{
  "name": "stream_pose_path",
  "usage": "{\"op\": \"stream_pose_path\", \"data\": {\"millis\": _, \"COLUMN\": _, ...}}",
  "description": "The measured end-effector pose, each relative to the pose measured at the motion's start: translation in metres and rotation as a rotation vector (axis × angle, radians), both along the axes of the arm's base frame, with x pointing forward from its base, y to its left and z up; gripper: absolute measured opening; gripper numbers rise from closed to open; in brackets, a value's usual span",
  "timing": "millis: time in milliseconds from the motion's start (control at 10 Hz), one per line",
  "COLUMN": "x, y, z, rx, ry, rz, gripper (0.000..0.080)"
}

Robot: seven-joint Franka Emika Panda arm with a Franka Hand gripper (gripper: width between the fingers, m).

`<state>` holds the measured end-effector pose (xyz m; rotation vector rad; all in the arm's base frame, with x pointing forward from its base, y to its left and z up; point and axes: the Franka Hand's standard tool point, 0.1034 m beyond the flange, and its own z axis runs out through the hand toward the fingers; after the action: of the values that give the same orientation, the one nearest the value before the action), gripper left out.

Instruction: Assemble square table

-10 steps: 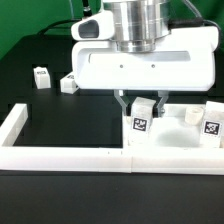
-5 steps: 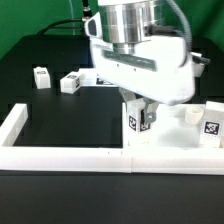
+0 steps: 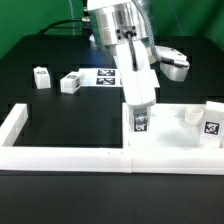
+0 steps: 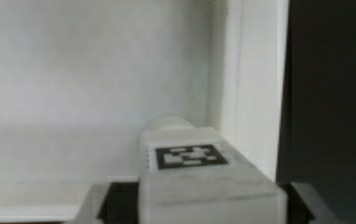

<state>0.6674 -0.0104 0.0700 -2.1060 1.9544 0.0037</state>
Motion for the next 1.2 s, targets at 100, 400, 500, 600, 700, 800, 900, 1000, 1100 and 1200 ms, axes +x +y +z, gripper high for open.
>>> {"op": "stream_pose_path", "data": {"millis": 100, "x": 0.0014, "y": -0.0011, "z": 0.0011, "rx": -0.062, "ry": -0.033, "rz": 0.201, "gripper": 0.0402}}
{"op": "stream_pose_path", "data": {"millis": 400, "x": -0.0003, "y": 0.0016, "z": 0.0009, "rx": -0.148, "ry": -0.071, "rz": 0.615, "gripper": 0.0615}}
{"op": "stream_pose_path", "data": {"millis": 500, "x": -0.0004, "y": 0.0012, "z": 0.0006, "rx": -0.158, "ry": -0.081, "rz": 0.675, "gripper": 0.0643}}
{"op": "stream_pose_path", "data": {"millis": 600, "x": -0.0005, "y": 0.0012, "z": 0.0005, "rx": -0.165, "ry": -0.089, "rz": 0.718, "gripper": 0.0648}}
{"op": "stream_pose_path", "data": {"millis": 700, "x": -0.0005, "y": 0.0012, "z": 0.0004, "rx": -0.179, "ry": -0.104, "rz": 0.806, "gripper": 0.0648}}
{"op": "stream_pose_path", "data": {"millis": 800, "x": 0.0010, "y": 0.0014, "z": 0.0005, "rx": -0.236, "ry": -0.136, "rz": 1.015, "gripper": 0.0649}}
{"op": "stream_pose_path", "data": {"millis": 900, "x": 0.0033, "y": 0.0025, "z": -0.0010, "rx": -0.274, "ry": -0.171, "rz": 1.165, "gripper": 0.0649}}
{"op": "stream_pose_path", "data": {"millis": 1000, "x": 0.0033, "y": 0.0019, "z": -0.0010, "rx": -0.271, "ry": -0.167, "rz": 1.142, "gripper": 0.0649}}
{"op": "stream_pose_path", "data": {"millis": 1100, "x": 0.0033, "y": 0.0020, "z": -0.0010, "rx": -0.270, "ry": -0.165, "rz": 1.132, "gripper": 0.0649}}
{"op": "stream_pose_path", "data": {"millis": 1200, "x": 0.0033, "y": 0.0021, "z": -0.0011, "rx": -0.267, "ry": -0.162, "rz": 1.113, "gripper": 0.0561}}
